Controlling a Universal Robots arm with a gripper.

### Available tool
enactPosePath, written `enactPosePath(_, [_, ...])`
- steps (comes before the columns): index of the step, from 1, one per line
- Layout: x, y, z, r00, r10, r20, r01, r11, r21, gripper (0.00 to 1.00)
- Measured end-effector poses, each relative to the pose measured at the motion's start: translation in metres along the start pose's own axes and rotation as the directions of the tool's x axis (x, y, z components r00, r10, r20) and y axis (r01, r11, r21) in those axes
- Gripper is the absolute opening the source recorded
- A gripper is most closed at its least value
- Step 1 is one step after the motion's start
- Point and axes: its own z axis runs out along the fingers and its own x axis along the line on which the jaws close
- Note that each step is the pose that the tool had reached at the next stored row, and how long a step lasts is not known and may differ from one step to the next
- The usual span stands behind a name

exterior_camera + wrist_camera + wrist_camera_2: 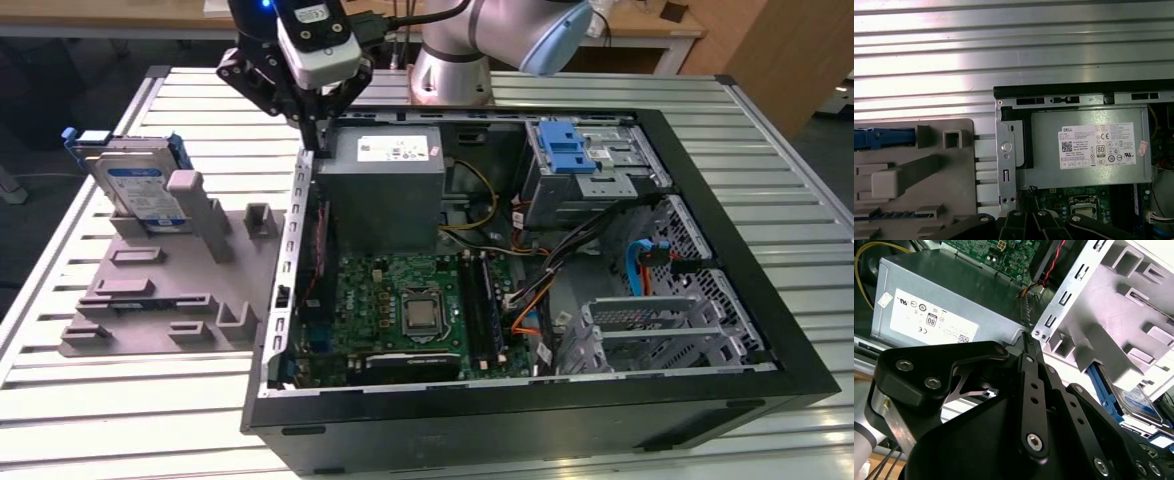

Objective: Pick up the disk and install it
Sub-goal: 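Reach for the disk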

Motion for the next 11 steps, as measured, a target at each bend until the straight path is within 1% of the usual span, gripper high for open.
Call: enactPosePath(11, [0.0045,-0.0003,-0.0001,1.0,0.0,-0.0001,0.0,1.0,0.0001,0.11])
